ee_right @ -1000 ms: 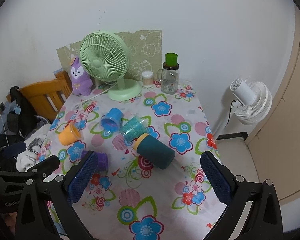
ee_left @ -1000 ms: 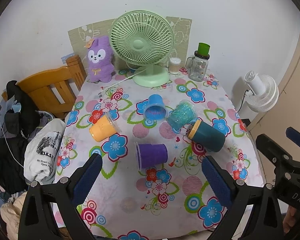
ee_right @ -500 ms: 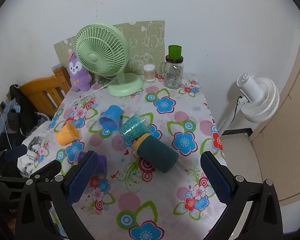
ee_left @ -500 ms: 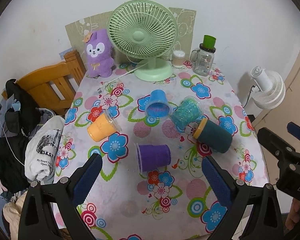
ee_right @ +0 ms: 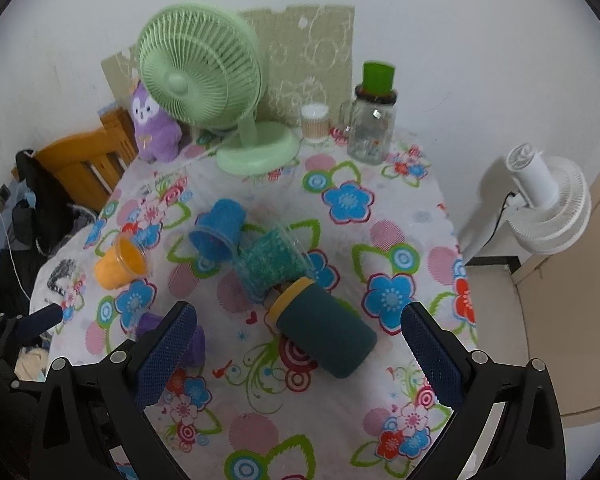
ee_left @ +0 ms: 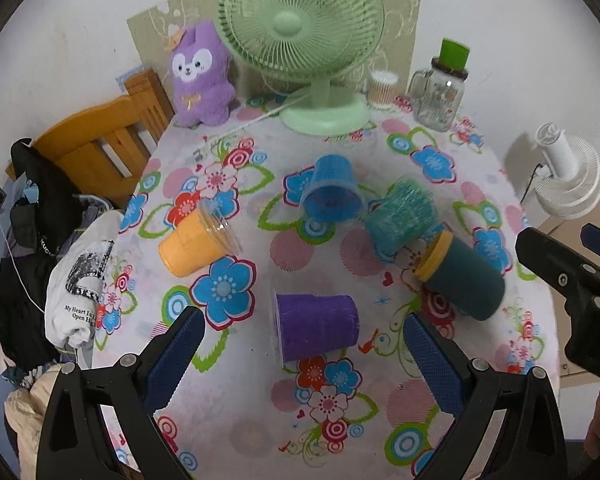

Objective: Flip cup upside down
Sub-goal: 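Move the right gripper toward the purple cup lying on its side, then lower the open right gripper around the purple cup's body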

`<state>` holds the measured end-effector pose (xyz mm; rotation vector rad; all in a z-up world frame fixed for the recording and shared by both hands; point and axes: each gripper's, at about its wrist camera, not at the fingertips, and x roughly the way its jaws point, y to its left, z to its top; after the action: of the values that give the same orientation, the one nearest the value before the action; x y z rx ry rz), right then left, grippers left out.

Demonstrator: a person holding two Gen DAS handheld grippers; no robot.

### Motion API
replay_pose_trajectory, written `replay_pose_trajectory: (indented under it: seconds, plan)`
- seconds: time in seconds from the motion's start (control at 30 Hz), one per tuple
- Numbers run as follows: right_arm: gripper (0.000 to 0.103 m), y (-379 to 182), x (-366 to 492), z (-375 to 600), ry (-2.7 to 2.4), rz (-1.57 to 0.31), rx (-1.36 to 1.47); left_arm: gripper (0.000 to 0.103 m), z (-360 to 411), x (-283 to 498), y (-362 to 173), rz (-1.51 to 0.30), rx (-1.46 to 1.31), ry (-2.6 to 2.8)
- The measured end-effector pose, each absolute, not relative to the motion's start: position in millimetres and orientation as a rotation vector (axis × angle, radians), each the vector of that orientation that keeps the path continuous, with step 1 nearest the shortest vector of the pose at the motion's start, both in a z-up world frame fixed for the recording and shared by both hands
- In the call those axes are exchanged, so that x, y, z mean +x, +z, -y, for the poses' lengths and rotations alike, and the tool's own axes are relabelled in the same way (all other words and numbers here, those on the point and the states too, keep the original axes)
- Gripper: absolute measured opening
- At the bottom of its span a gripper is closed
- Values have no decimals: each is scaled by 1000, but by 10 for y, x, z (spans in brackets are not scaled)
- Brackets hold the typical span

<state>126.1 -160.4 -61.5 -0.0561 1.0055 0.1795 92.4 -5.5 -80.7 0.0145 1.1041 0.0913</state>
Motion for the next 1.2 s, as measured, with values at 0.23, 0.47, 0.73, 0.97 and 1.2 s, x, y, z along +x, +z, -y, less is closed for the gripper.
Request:
replay_pose_trajectory:
  seconds: [0.23,0.47,0.73,0.97,1.2]
  plan:
    - [103,-993,1402,1570,212,-1084,-68,101,106,1060,-1209,-1177,15,99]
    - [103,-1251,1497,1582,220,-1144,-72,101,82,1129,-1535,-1231,15,144]
    - [103,-1409,1516,1481,239,-1163,-127,101,30,1166,-1714,-1245,1,151]
    - [103,-1487,1521,1397,251,-1176,-166,79,12,1163,-1807,-1248,-59,114]
    - [103,-1470,1512,1349,280,-1173,-177,79,18,1100,-1765,-1224,-90,146]
